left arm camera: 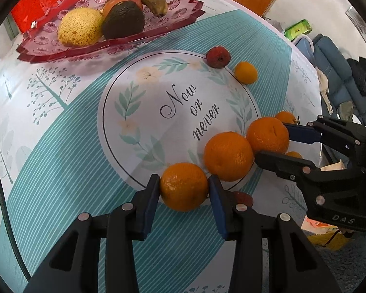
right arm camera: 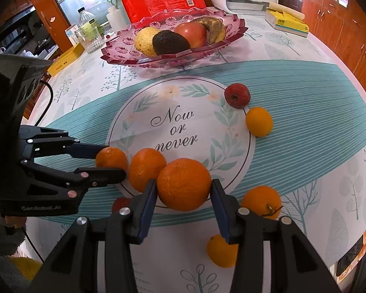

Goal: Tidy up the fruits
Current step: 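Grasp an orange with the left tool while the right tool grasps another orange, then carry the orange with the left tool while the right tool carries its orange over the bowl, then lower the orange into the bowl and open the left tool while the right tool releases its orange, then withdraw both tools from the bowl toward the remaining oranges on the table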

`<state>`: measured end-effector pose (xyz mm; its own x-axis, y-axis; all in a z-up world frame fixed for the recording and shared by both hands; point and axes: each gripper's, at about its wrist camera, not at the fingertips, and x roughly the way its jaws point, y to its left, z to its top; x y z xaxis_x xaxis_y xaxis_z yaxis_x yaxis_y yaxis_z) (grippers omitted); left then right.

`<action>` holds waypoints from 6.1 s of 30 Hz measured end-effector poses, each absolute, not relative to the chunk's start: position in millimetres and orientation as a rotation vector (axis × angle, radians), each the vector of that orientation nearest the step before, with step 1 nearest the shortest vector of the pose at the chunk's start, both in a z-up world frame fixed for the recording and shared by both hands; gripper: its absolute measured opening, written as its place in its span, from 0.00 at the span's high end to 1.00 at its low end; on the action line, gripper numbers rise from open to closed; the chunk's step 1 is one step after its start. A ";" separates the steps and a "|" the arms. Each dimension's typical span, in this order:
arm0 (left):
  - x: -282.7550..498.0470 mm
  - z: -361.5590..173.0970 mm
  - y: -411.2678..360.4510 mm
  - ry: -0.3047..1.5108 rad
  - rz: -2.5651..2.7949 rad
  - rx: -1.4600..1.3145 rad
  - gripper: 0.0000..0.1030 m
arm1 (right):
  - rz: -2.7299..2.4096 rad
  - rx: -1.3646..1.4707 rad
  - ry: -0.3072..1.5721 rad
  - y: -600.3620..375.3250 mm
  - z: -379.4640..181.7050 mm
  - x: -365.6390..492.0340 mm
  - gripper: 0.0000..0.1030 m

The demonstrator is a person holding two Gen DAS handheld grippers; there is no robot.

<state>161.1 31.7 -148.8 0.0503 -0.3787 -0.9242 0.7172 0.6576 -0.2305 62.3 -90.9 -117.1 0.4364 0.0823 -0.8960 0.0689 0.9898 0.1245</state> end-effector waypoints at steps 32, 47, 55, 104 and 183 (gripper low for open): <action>149.0 -52.2 74.3 1.125 -0.637 0.153 0.64 | 0.051 0.068 0.975 -76.2 -40.2 58.3 0.57; 214.6 71.0 48.3 0.874 -0.413 0.055 0.64 | 0.059 0.011 0.798 -105.3 48.8 128.0 0.57; 269.0 61.9 4.7 0.852 -0.281 0.117 0.64 | 0.002 0.027 0.773 -140.3 70.7 199.8 0.57; 299.8 -54.7 16.2 0.977 -0.053 -0.003 0.21 | 0.067 -0.010 0.931 -144.7 -41.5 264.9 0.43; 121.7 -135.9 -40.6 1.211 -0.508 0.313 0.06 | -0.072 0.193 1.163 -166.0 -108.3 15.3 0.43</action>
